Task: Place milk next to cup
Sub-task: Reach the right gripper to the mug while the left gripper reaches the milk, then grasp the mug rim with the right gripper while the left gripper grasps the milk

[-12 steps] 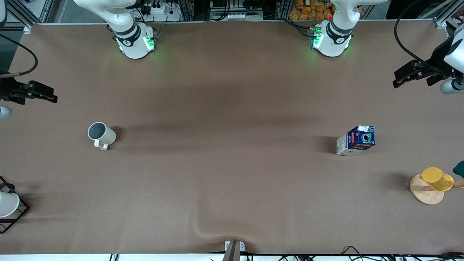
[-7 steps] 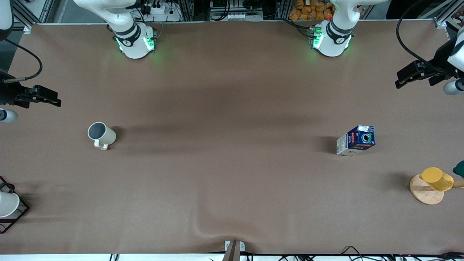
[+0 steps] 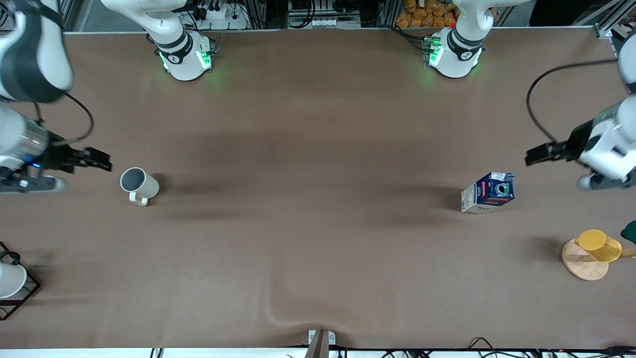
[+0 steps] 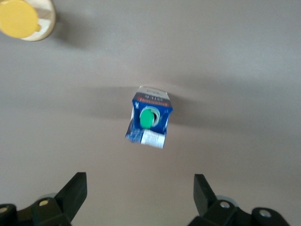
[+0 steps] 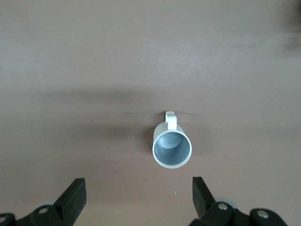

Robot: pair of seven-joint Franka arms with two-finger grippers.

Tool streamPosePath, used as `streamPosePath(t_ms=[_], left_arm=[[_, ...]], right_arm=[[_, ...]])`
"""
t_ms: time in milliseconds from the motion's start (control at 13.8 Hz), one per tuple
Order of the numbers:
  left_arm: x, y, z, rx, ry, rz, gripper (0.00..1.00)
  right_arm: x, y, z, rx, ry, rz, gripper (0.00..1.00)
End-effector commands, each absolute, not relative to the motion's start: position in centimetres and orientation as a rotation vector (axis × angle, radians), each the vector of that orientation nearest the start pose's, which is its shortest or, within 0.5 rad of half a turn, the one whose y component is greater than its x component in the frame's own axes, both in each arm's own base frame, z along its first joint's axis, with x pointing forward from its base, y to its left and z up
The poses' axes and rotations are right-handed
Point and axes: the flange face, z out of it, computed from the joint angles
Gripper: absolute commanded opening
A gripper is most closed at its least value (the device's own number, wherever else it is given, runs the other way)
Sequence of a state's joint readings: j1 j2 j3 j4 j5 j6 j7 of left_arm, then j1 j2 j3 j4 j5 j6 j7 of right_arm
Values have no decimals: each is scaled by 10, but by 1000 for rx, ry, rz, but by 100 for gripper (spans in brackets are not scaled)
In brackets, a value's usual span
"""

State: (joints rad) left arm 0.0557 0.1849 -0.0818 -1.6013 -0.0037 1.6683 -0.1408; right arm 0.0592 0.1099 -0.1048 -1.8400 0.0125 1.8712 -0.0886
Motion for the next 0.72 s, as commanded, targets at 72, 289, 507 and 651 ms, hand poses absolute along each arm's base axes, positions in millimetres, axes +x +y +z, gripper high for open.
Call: streamPosePath(t_ms=[72,289,507,651], left_arm=[[608,-9,455,-3134,-166,178,100],[608,-11,419,-3134,-155,194,100],[610,-9,389,-3137,-143,207,100],[613,-9,375,-3136,-137,226,100]], right_arm=[[560,-21,407,-3125,-59,125,95],[558,-21,355,-3127,-58,195,94],[543,-21,306,-3137,-63,160,90],[533,-21,277,-3144,-61,113,90]])
